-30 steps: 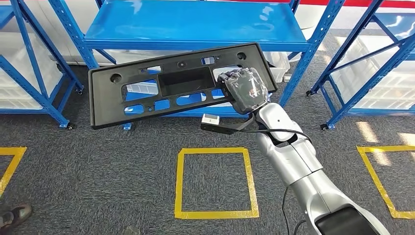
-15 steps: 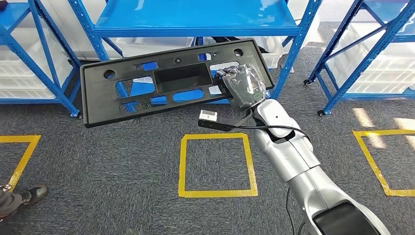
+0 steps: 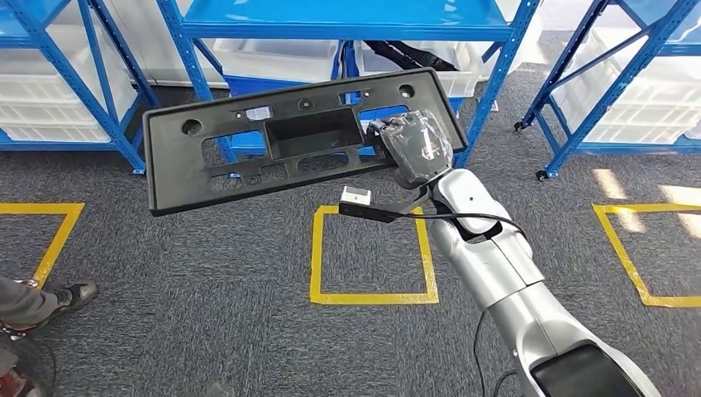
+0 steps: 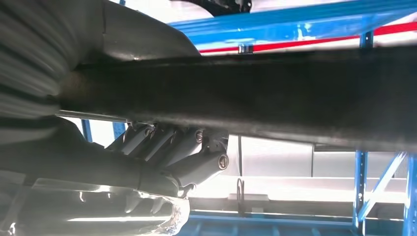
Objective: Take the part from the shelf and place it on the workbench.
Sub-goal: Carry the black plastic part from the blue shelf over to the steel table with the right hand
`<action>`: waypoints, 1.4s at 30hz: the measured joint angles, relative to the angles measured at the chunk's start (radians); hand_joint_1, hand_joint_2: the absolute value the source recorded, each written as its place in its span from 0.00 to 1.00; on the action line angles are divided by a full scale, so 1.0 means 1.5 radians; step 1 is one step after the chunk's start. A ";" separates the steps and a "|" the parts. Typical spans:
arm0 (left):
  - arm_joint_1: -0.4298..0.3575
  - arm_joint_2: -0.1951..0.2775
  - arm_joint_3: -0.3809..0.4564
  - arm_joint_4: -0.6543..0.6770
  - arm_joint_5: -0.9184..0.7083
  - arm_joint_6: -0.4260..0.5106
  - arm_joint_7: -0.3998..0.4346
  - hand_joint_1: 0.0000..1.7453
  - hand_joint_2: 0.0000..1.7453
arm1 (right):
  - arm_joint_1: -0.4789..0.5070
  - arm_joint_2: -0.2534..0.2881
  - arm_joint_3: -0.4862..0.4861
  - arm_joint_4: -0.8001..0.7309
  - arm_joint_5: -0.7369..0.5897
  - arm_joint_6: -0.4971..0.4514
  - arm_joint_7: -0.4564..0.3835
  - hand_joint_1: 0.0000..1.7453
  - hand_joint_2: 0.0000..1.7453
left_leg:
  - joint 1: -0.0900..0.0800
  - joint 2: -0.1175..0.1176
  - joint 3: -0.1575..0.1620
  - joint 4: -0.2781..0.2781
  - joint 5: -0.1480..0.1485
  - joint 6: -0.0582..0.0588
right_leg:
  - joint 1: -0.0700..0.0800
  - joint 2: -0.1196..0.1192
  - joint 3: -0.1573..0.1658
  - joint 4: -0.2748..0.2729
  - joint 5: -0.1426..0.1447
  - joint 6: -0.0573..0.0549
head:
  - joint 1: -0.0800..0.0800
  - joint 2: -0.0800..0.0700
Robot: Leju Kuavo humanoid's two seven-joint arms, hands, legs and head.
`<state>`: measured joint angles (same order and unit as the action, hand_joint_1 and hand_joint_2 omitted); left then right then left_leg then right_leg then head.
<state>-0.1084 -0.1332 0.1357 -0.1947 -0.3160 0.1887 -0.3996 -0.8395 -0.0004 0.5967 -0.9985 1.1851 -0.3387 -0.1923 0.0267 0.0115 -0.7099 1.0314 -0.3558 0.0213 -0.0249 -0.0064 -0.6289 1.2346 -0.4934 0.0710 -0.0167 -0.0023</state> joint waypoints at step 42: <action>0.004 0.002 0.009 0.000 -0.008 -0.008 0.001 0.00 1.00 | 0.007 -0.010 -0.017 0.029 -0.018 0.007 -0.004 0.95 1.00 | -0.005 -0.002 -0.060 0.172 -0.114 -0.016 | 0.001 0.003 0.034 -0.130 0.004 -0.047 | -0.011 0.000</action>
<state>-0.1030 -0.1302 0.1497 -0.1942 -0.3284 0.1762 -0.3986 -0.8285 -0.0157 0.5715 -0.9552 1.1575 -0.3288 -0.1984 0.0197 0.0088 -0.8000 1.2888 -0.5272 -0.0029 -0.0234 -0.0024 -0.5778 1.0398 -0.4877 0.0010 -0.0336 -0.0023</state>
